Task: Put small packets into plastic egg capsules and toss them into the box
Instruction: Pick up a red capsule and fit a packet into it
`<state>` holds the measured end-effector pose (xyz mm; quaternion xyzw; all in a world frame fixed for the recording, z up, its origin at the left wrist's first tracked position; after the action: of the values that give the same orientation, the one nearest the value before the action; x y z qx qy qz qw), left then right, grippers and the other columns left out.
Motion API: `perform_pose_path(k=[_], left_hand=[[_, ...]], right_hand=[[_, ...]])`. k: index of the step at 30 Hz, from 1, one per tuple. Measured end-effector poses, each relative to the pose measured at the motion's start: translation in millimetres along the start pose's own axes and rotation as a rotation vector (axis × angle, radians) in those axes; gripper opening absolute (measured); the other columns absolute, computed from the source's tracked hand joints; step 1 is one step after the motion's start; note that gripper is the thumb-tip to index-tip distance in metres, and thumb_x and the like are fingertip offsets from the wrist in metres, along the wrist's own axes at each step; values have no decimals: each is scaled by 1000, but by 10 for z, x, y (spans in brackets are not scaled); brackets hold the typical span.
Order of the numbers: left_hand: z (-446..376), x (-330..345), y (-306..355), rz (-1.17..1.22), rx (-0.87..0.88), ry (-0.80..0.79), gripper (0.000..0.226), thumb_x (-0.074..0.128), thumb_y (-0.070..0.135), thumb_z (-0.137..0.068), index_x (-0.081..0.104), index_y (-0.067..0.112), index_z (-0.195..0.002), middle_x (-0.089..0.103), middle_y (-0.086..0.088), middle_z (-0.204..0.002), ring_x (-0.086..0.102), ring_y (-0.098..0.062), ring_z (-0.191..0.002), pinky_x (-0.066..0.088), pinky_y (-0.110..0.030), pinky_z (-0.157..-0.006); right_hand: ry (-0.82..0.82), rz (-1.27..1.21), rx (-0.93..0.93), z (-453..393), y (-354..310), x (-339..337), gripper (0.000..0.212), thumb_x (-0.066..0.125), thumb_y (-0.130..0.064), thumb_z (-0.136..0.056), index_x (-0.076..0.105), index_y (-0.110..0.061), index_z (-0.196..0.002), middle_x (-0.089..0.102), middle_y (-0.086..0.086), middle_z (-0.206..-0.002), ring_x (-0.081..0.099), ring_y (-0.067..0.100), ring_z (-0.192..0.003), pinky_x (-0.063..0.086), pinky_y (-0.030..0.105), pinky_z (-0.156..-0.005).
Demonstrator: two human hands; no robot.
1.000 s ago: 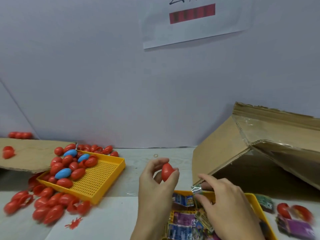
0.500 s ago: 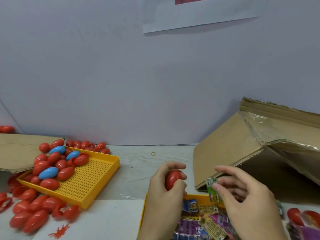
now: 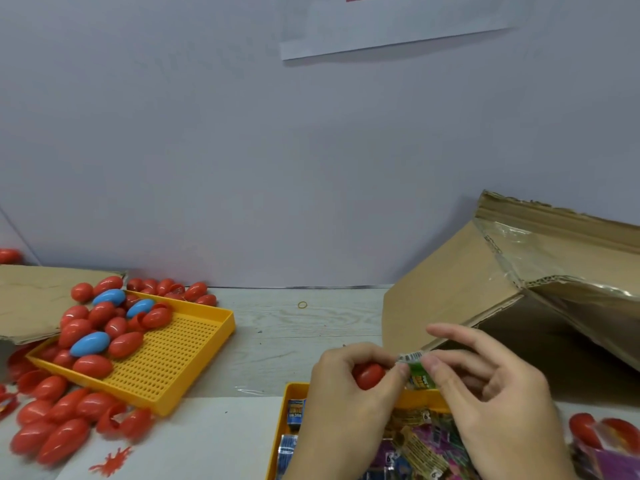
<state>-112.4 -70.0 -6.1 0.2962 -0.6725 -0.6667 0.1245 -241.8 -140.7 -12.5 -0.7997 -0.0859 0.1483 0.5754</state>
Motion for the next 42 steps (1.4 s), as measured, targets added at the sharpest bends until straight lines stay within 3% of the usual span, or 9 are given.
perform_pose_path(k=[4,9,15,22,26,30,37,40,42], left_hand=[[-29,-45,-23,125,-44,70,15,79,29,-78,73,32,-64,62,14,-59,56,-4,-55,46,-17,-55],[-32,-49,-9,169,-39,40,13,78,30,-77,75,29,-65,61,9,-54,54,-6,-53,44,-17,-54],[-12,-52,9,96,-18,35,12,79,30,-77,75,36,-67,66,13,-62,58,-2,-57,46,-17,-56],[1,-50,22,-37,0,98,19,79,31,-79,72,47,-71,68,26,-78,63,7,-80,49,-11,-60],[-4,-15,-2,-49,-5,69,11,78,29,-80,75,34,-71,71,12,-78,66,-6,-77,50,-15,-62],[8,9,0,-20,-26,7,9,78,33,-80,75,33,-72,70,7,-79,64,-6,-74,47,-13,-61],[-1,-6,15,55,-27,-4,16,74,28,-82,72,37,-69,64,11,-67,58,-11,-65,47,-16,-57],[1,-2,25,56,-12,-6,15,73,27,-83,73,35,-71,64,14,-66,59,-7,-63,47,-15,-55],[2,1,23,52,-10,-1,14,73,26,-83,73,34,-71,64,13,-66,59,-7,-62,46,-15,-54]], right_hand=[[49,-32,62,-25,42,-16,22,72,-6,-80,72,-27,-86,75,-7,-75,72,10,-70,58,28,-63],[-55,19,97,-3,-3,35,7,73,-23,-78,75,-28,-74,74,-7,-70,70,8,-69,58,37,-69],[-27,23,52,-21,-15,-10,21,75,-14,-77,75,-35,-73,73,-2,-69,69,12,-69,55,31,-68],[-94,-127,130,-34,-38,-33,15,70,-14,-80,75,-28,-77,72,2,-71,65,8,-67,47,28,-65],[-136,-232,102,-22,-79,-12,14,70,-11,-76,76,-23,-78,72,5,-75,66,9,-67,52,19,-62],[-114,-345,76,-30,-97,-8,21,67,-27,-61,76,-19,-78,71,5,-73,62,3,-60,47,12,-55],[-156,-350,115,-47,-85,23,23,68,-32,-61,76,-23,-81,65,0,-56,59,1,-53,44,9,-51],[-182,-304,119,-39,-87,21,27,69,-36,-58,77,-28,-83,71,2,-65,64,3,-59,46,11,-55],[-197,-246,122,-39,-74,18,28,71,-37,-58,77,-31,-84,75,3,-76,69,9,-72,51,20,-65]])
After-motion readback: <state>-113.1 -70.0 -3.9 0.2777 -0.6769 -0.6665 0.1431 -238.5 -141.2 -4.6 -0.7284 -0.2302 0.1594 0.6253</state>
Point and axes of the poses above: each hand's wrist, its own z-axis away from the middle knuckle, its own x-axis out of the palm, y = z × x, the point moved 3 cm from there along -z, towards the middle knuckle
